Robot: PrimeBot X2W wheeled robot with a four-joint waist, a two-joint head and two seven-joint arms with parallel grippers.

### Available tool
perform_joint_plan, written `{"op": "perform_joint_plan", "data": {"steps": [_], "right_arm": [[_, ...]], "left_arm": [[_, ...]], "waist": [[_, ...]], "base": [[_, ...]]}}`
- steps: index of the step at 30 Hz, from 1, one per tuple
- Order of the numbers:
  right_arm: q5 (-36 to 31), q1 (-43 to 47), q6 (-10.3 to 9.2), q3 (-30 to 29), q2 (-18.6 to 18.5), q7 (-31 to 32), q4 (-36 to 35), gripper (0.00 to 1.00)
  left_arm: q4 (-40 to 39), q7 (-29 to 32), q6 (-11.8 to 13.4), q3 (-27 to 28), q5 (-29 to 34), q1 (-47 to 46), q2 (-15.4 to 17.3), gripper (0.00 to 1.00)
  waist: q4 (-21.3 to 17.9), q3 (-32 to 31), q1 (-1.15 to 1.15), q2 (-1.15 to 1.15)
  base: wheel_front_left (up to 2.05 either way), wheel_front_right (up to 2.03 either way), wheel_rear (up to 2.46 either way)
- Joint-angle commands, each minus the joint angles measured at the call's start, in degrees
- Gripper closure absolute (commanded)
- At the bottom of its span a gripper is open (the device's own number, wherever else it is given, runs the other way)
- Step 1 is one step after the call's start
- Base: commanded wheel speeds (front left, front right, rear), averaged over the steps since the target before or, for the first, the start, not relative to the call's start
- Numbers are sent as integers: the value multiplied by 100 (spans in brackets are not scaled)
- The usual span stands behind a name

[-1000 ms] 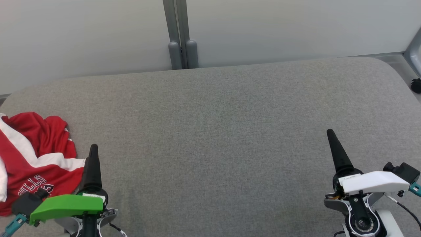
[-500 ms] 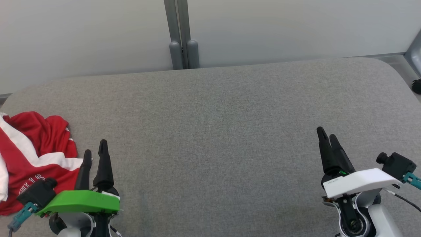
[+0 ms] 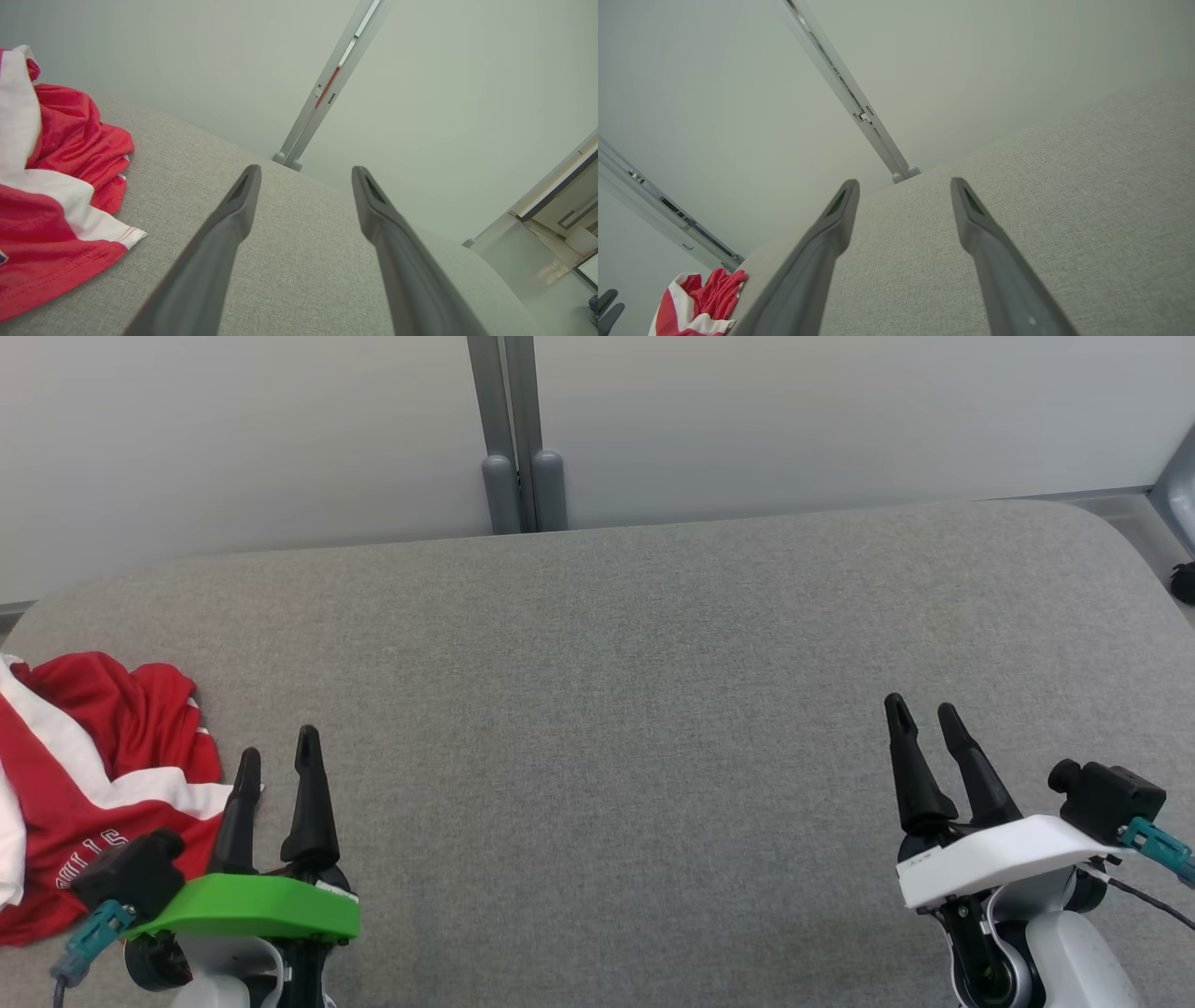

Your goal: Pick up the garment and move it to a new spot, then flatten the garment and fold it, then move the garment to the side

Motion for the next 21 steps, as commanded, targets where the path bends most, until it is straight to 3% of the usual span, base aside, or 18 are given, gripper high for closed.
{"op": "perform_joint_plan", "data": {"steps": [1, 21], "right_arm": [[-180, -129, 2, 8, -7, -64, -91, 0], [-1395, -140, 3, -51, 30, -353, 30, 0]], "left_arm": [[-78, -67, -3, -7, 171, -73, 44, 0], [-142, -353, 48, -128, 1226, -119, 52, 0]], "waist": [[3, -1, 0, 0], [38, 10, 0, 0]], "base": [[0, 0, 0], [0, 0, 0]]}}
